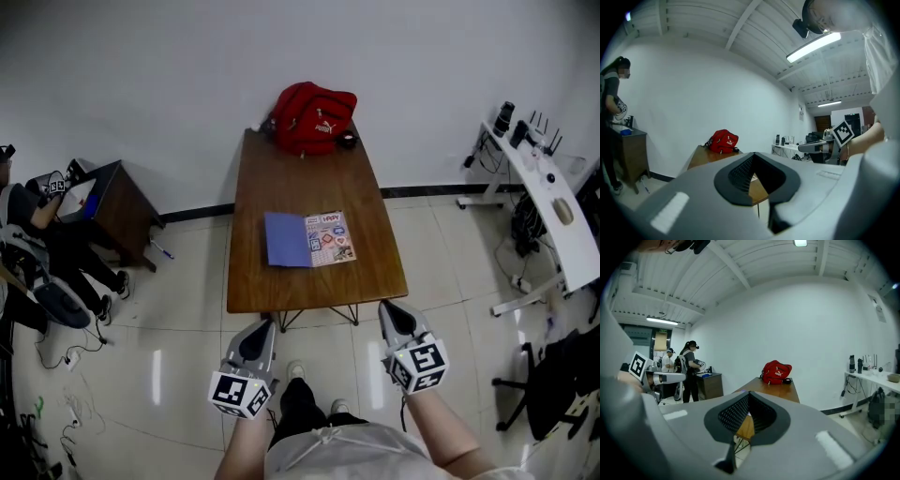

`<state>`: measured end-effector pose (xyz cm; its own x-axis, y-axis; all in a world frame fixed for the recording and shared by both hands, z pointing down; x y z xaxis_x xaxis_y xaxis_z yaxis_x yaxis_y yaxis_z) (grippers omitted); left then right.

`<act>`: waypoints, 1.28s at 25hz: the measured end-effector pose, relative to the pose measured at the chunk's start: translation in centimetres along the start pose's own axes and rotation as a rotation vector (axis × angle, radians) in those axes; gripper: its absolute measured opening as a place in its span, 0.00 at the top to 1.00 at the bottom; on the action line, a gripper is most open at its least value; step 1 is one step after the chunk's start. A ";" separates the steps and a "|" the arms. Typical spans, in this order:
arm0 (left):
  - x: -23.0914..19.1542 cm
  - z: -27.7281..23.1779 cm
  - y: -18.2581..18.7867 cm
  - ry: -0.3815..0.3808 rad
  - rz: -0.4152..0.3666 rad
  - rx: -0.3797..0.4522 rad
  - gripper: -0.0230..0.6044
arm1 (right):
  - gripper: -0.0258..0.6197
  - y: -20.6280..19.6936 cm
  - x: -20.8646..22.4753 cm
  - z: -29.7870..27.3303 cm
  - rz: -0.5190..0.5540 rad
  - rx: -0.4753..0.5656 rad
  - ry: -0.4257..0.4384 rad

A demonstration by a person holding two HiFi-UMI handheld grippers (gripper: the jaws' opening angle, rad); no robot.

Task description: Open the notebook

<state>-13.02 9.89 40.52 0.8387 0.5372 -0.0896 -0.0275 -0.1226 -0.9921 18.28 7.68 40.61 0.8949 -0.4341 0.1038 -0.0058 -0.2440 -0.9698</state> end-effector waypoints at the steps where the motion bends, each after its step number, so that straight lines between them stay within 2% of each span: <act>1: 1.0 0.7 0.0 0.010 0.001 0.002 0.95 | 0.95 0.1 -0.1 1.1 0.018 0.001 0.008; 4: 3.5 2.6 -0.1 0.016 0.000 -0.008 0.95 | 0.95 -0.1 -0.5 3.9 0.048 0.010 0.023; 9: 5.8 4.8 0.5 0.002 -0.031 -0.001 0.95 | 0.95 -1.1 -1.7 6.9 0.037 0.010 0.058; 24: 5.4 7.3 1.1 0.022 -0.034 0.036 0.95 | 0.95 -1.2 -5.0 8.2 0.047 0.014 0.075; 32: 5.2 7.3 1.1 0.017 -0.027 0.057 0.95 | 0.95 -1.4 -4.9 7.9 0.016 0.022 0.070</act>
<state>-12.69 18.60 38.29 0.8487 0.5252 -0.0619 -0.0355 -0.0604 -0.9975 17.41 17.05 39.75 0.8613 -0.4976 0.1025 -0.0095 -0.2175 -0.9760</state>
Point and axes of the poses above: the fingertips, and each gripper's own axes: z backward along the fingers, x to its right, y out of its top, the point moved 9 cm from there along z, backward along the fingers, and after that the axes turned 2 degrees about -z, right-handed, at the moved point
